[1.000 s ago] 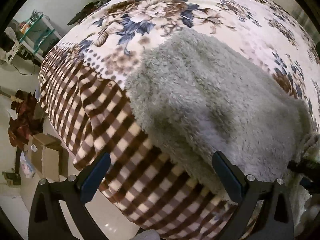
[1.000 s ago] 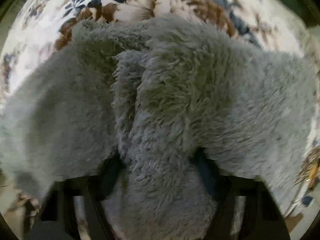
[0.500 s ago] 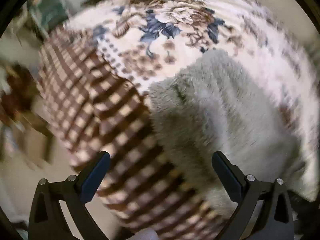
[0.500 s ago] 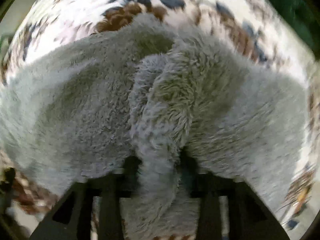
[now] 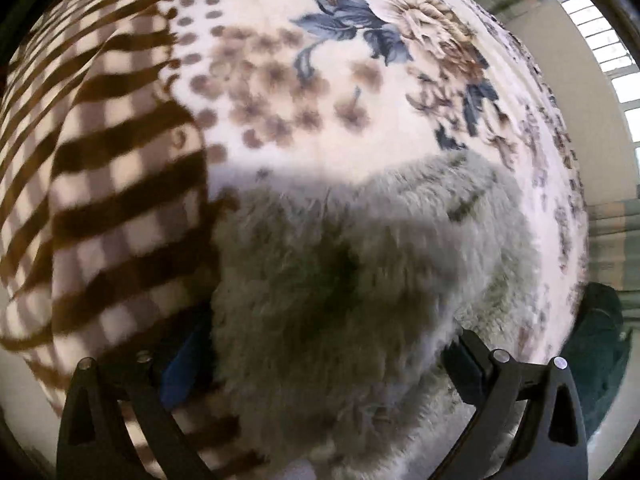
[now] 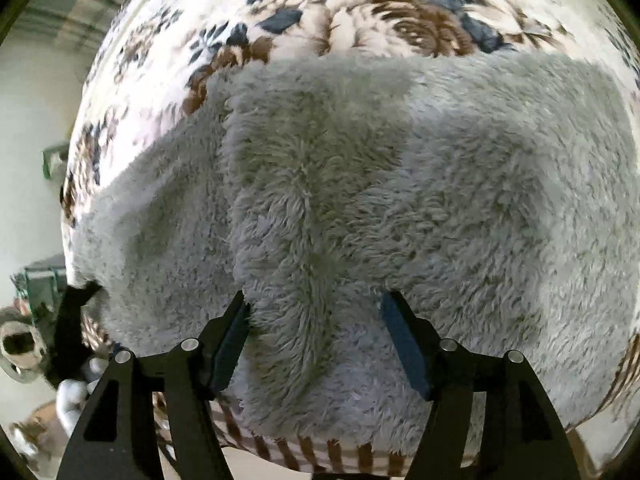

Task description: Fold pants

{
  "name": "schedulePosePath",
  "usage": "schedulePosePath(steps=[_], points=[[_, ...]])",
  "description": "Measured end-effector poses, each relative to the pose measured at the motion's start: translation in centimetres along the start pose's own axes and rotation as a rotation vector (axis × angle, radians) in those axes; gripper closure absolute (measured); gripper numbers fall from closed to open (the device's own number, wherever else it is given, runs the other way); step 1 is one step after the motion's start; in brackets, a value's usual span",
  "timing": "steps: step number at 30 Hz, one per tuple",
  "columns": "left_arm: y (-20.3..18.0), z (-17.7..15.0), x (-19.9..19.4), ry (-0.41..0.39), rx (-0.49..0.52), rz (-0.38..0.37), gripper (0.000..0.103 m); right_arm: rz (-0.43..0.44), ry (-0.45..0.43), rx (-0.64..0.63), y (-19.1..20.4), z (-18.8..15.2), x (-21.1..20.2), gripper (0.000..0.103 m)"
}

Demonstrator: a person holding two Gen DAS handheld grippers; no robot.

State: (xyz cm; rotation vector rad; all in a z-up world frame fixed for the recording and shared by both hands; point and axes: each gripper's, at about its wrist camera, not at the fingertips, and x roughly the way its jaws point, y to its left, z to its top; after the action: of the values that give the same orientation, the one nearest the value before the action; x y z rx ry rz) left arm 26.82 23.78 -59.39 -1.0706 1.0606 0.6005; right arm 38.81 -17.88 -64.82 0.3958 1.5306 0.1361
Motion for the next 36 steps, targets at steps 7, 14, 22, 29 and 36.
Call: schedulePosePath(steps=[7, 14, 22, 29, 36], points=[[-1.0, -0.5, -2.7, -0.094, 0.037, -0.053, 0.084, 0.037, -0.039, -0.039, 2.5, -0.6, -1.4, 0.023], [-4.2, -2.6, -9.9, -0.216, 0.164, -0.17, 0.088, 0.108, -0.09, -0.089, 4.4, -0.4, -4.2, 0.023], [-13.8, -12.2, -20.4, -0.336, 0.508, -0.321, 0.089, 0.072, -0.121, -0.045, -1.6, -2.6, -8.5, 0.023], [-21.1, -25.9, -21.8, -0.209, 0.791, -0.446, 0.089, 0.052, -0.155, 0.103, -12.7, -4.8, -13.3, 0.023], [-24.3, -38.3, -14.4, -0.001, 0.96, -0.384, 0.088, -0.027, -0.162, 0.248, -24.3, -7.2, -16.8, 0.023]])
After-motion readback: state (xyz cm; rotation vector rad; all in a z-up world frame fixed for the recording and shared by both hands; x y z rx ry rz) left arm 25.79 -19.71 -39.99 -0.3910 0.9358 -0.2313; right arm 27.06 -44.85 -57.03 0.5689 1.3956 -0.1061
